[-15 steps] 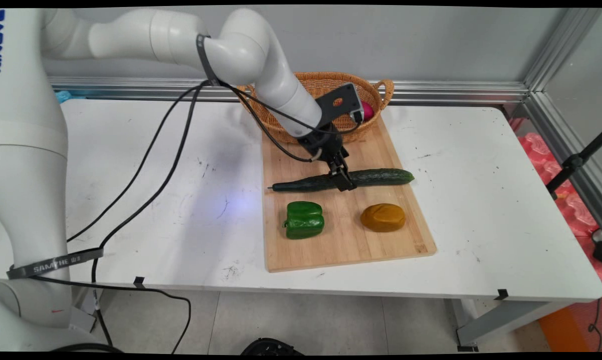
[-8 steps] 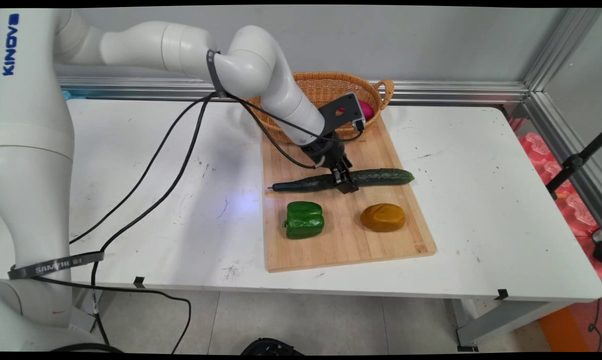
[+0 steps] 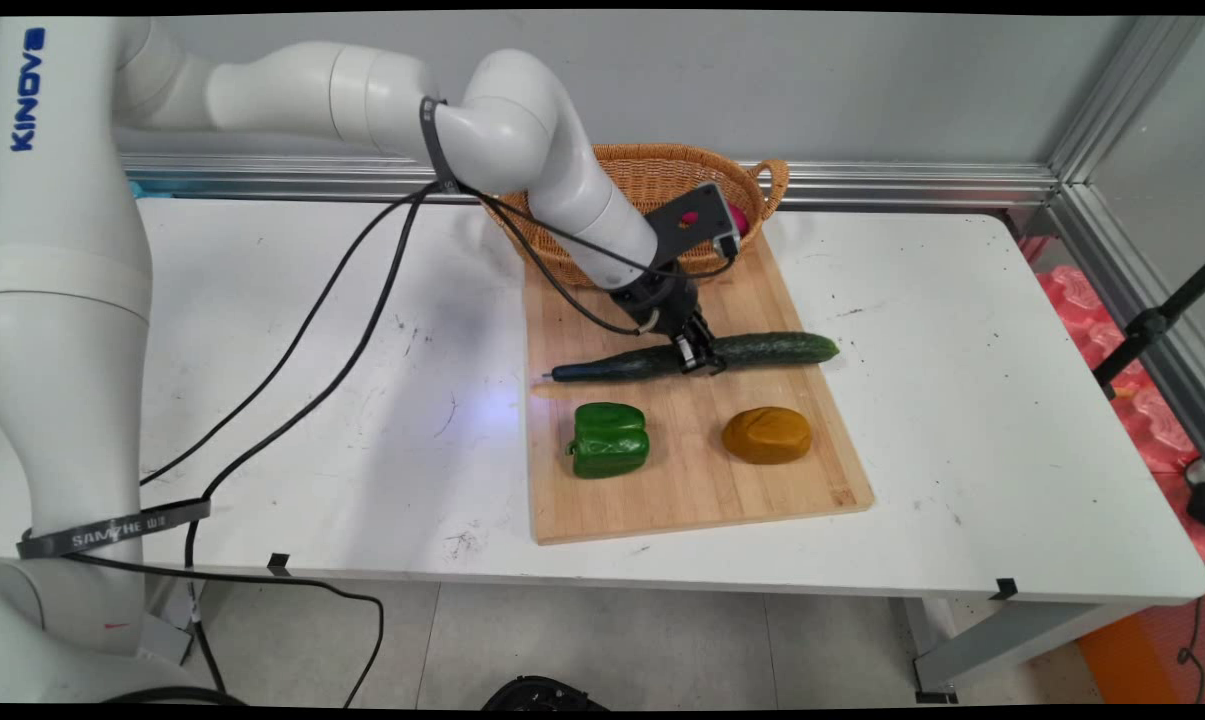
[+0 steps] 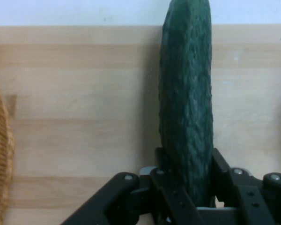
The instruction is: Place the picked object in the vegetable basket
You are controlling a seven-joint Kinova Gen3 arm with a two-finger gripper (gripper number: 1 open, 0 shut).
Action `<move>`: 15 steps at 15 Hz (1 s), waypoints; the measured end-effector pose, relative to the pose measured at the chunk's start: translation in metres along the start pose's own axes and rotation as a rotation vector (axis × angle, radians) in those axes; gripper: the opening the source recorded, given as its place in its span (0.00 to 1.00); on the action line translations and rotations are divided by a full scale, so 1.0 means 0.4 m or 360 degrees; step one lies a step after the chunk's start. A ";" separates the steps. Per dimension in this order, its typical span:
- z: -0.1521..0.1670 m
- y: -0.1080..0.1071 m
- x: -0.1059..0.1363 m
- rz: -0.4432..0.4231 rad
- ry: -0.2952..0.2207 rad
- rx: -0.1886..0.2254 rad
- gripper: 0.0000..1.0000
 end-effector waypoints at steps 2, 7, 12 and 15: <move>-0.029 -0.002 0.023 0.0008 0.0018 -0.0008 0.00; -0.131 -0.024 0.093 0.0056 0.0054 -0.0014 0.00; -0.226 -0.123 0.147 0.0117 0.0075 0.0074 0.00; -0.265 -0.211 0.158 0.0122 0.0090 0.0166 0.00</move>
